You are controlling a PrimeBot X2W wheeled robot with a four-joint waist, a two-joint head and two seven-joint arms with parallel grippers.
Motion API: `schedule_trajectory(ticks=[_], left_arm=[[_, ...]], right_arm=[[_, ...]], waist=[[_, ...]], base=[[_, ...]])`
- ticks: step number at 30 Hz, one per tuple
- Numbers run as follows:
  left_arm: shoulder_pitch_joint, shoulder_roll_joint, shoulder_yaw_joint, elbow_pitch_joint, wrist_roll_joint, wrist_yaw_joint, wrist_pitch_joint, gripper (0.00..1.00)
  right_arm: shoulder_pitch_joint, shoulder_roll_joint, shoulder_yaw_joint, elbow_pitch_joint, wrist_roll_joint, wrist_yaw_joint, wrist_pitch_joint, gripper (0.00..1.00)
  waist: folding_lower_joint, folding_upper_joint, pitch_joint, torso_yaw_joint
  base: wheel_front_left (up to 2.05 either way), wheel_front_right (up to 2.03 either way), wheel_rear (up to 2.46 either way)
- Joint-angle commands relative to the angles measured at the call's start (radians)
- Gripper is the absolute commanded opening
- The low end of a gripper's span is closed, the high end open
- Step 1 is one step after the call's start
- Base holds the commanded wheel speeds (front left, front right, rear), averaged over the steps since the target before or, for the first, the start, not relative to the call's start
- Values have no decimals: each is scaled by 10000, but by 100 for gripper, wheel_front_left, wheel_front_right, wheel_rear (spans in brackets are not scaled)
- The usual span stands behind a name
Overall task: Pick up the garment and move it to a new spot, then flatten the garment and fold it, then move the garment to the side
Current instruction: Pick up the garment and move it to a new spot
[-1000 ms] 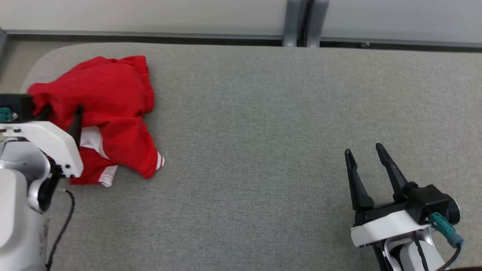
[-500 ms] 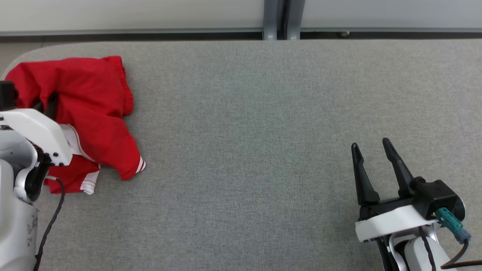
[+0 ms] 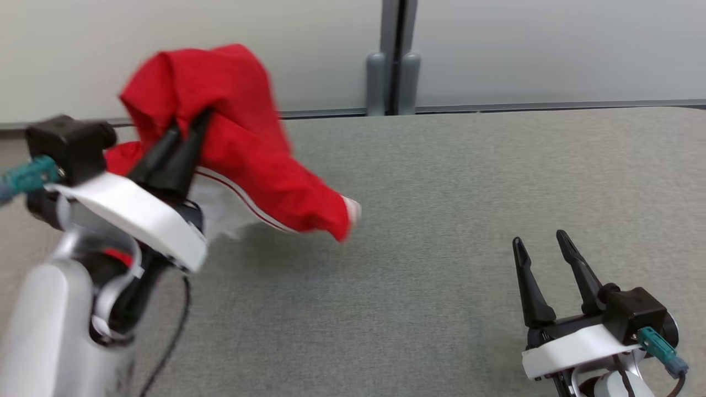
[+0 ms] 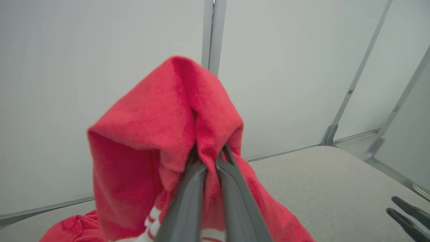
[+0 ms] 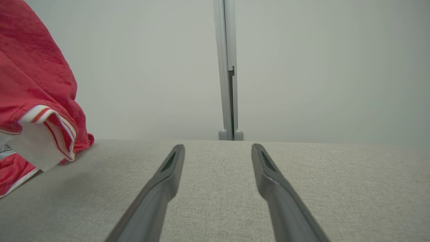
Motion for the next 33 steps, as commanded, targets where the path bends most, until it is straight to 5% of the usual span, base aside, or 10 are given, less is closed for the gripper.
schedule_trajectory(ticks=[1,6,12,16,24,25,26,27,28,33], left_arm=[[267,-140,-80,-334,-148,-25,52,0],[1670,-1137,-785,-2106,-1016,131,146,0],[2849,-1647,-1479,-2401,-1312,354,-50,0],[3039,-1709,-1199,-1151,-1279,686,-403,0],[1839,-1703,-707,3552,-610,765,-2149,0],[1681,-1738,-686,4075,-593,752,-2415,11],[1554,-1780,-667,4541,-608,698,-2663,40],[1429,-1808,-706,4937,-575,622,-2940,86],[1355,-1836,-737,5321,-569,568,-3174,100],[1224,-1830,-1094,6281,-29,367,-4645,100]], right_arm=[[140,-61,-50,-12,20,1,-49,100],[235,-61,-181,-91,14,-1,-49,100],[298,-55,-299,-175,21,-1,-49,100],[335,-55,-396,-222,121,1,-49,100],[384,-53,-113,-166,236,-1,-49,100],[388,-58,-109,-168,231,1,-49,100],[397,-58,-124,-167,216,1,-49,100],[408,-56,-167,-168,199,1,-49,100],[434,-56,-219,-174,179,1,-49,100],[536,-55,-325,-199,12,1,-49,100]], waist=[[0,0,-245,-332],[0,0,-331,-1267],[0,0,-154,-2453],[0,0,23,-3184],[0,0,172,-4086],[0,0,169,-4112],[0,0,166,-4119],[0,0,165,-4104],[0,0,147,-4063],[0,0,-47,-3666]], base=[[0,0,0],[0,0,0],[0,0,0],[0,0,0],[0,0,0],[0,0,0],[0,0,0],[0,0,0],[0,0,0],[0,0,0]])
